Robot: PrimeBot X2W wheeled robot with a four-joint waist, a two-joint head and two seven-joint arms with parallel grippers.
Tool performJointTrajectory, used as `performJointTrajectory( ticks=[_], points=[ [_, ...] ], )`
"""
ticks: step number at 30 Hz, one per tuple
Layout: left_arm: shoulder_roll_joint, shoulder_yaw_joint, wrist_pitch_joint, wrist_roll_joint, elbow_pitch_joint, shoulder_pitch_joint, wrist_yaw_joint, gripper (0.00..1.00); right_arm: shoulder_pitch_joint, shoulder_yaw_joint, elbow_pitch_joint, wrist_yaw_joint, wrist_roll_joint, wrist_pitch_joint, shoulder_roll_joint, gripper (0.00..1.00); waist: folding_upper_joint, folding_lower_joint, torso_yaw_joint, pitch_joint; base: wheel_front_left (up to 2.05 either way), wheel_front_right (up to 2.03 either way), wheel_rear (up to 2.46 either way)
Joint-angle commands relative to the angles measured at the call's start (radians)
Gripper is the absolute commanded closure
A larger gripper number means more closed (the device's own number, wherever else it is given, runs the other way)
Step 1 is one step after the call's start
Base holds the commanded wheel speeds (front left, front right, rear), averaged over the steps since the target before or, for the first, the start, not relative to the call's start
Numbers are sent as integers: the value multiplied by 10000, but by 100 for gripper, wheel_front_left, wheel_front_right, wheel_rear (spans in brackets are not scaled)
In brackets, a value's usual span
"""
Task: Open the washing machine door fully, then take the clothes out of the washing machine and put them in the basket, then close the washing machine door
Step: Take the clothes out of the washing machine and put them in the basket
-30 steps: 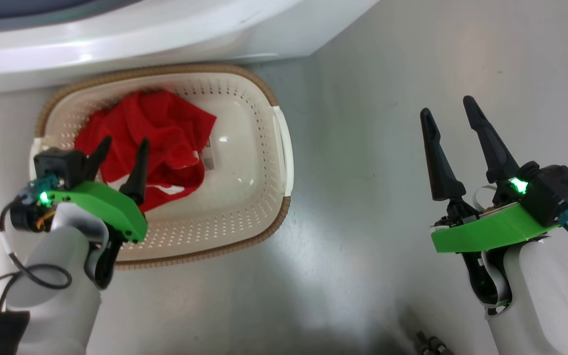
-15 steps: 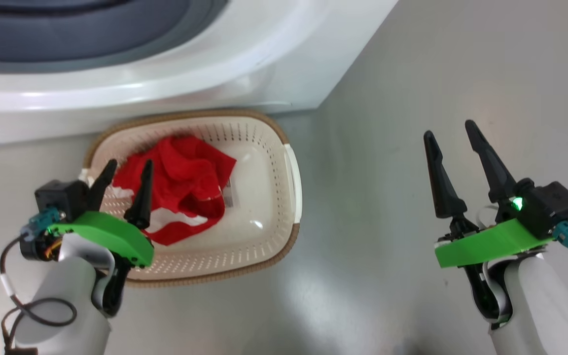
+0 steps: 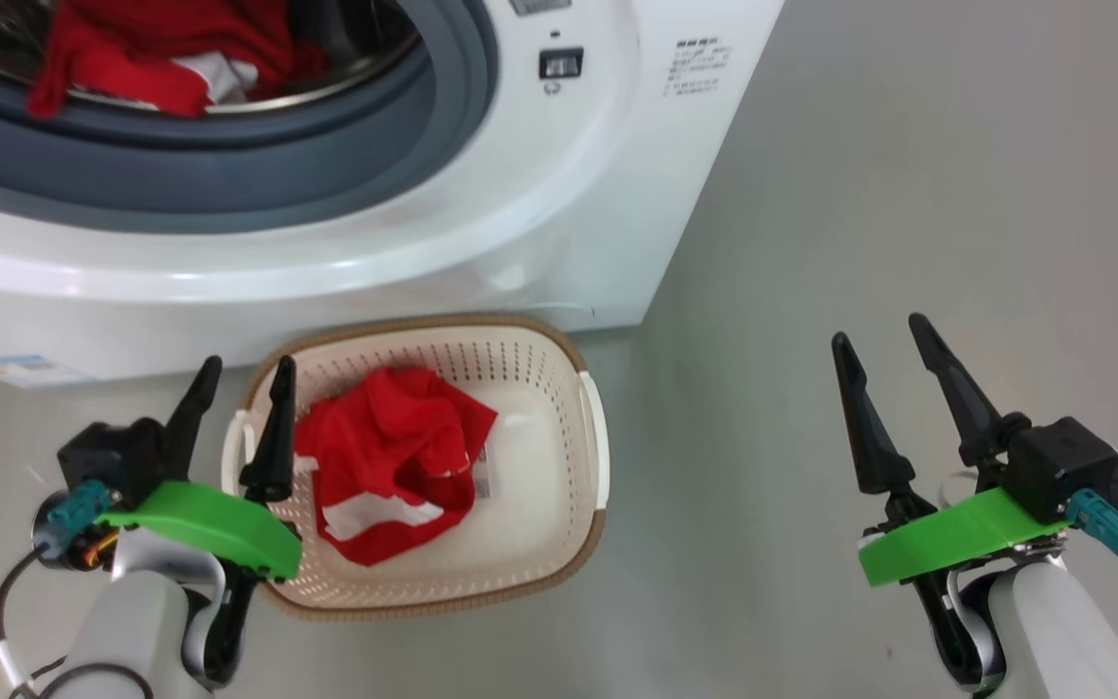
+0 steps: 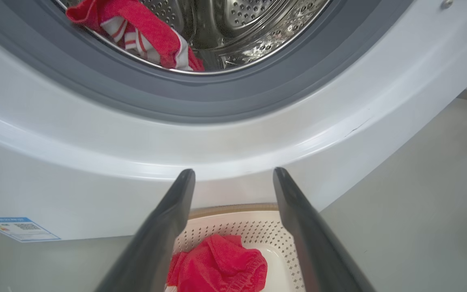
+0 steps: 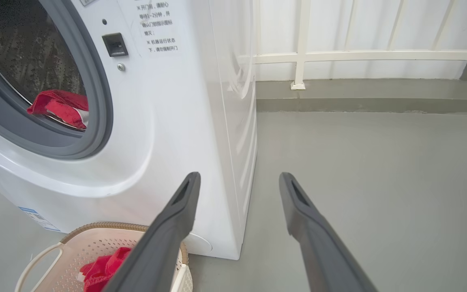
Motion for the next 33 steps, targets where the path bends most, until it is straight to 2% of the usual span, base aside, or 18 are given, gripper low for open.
performJointTrajectory(
  ticks=[1, 8, 9, 22, 33],
  points=[
    [225, 373, -51, 140, -349, 230, 12, 0, 185, 184, -174, 48, -63, -65, -28, 0, 0, 0, 130, -573, 0, 0, 0],
    [107, 791, -51, 547, -1580, 1021, 11, 0, 556, 202, -88, 48, 55, -65, -213, 0, 0, 0, 181, -1355, 0, 0, 0],
    [60, 946, -51, 735, -2113, 1444, 11, 0, 766, 189, -65, 48, 115, -65, -287, 0, 0, 0, 223, -1682, 0, 0, 0],
    [-118, 1571, -51, 1164, -3830, 2974, 11, 0, 1594, 38, -196, 48, 265, -65, -460, 0, 0, 0, 443, -2511, 0, 0, 0],
    [-374, 2151, -51, 1327, -4858, 4293, 11, 0, 2253, -168, -410, 48, 331, -65, -429, 0, 0, 0, 456, -2795, 0, 0, 0]
  ],
)
